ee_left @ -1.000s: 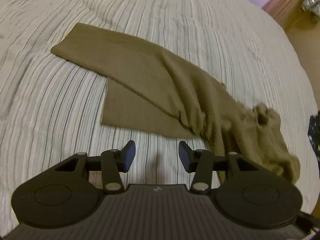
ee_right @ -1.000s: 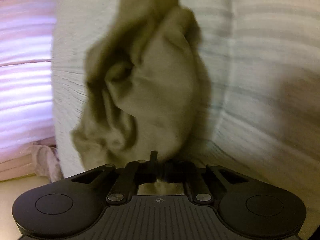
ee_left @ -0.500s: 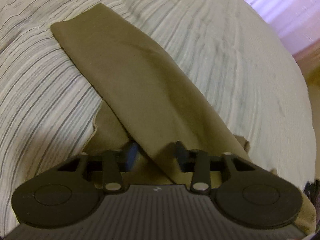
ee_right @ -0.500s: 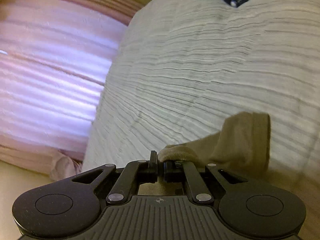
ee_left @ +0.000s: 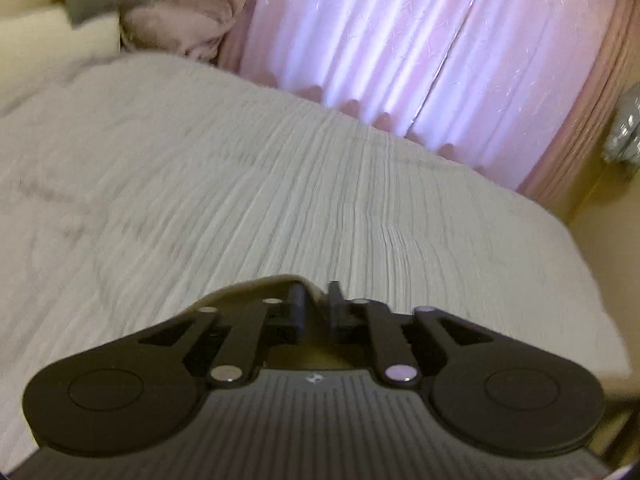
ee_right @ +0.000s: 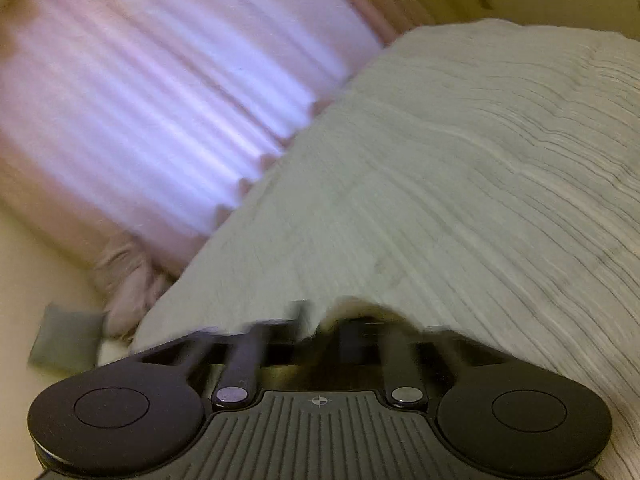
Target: Fold clothes
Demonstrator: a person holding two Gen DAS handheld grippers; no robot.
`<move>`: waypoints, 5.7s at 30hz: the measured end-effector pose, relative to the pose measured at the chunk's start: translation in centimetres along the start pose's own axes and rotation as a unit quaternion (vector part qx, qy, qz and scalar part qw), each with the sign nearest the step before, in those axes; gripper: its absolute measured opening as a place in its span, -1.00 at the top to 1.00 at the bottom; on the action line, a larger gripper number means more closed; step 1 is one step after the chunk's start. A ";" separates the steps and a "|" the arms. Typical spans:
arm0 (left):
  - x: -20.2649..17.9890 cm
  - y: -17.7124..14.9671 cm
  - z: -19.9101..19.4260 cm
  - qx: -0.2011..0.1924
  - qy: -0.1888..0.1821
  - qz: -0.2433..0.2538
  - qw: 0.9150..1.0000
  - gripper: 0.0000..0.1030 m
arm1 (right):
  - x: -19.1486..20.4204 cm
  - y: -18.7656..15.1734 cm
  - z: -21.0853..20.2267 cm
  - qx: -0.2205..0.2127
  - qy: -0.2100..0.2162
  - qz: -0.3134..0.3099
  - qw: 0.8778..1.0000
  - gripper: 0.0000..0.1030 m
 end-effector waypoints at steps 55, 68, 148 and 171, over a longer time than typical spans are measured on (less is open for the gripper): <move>26.8 -21.5 -23.1 0.102 0.245 -0.134 0.955 0.91 | -19.7 -23.8 -24.6 0.110 -0.233 0.117 0.959 0.96; 27.0 -25.1 -23.9 0.180 0.330 -0.088 0.923 0.65 | -22.1 -26.2 -25.6 0.151 -0.368 0.051 0.916 -0.27; 18.6 -9.0 0.9 0.017 0.159 -0.130 0.979 0.83 | -23.3 -13.7 -5.1 0.094 -0.185 -0.035 0.978 -0.27; 9.3 -20.0 -13.3 0.060 0.117 -0.216 0.968 0.83 | -25.5 -11.5 -6.2 0.131 -0.045 -0.052 0.989 0.05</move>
Point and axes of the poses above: each gripper's, at about its wrist camera, not at the fingertips, and z roughly the way its jaws point, x to its left, y to its top, the point moved 4 cm from there along z, roughly the way its jaws point, and after that the axes turned 3 degrees about -z, right-handed, at the moved point
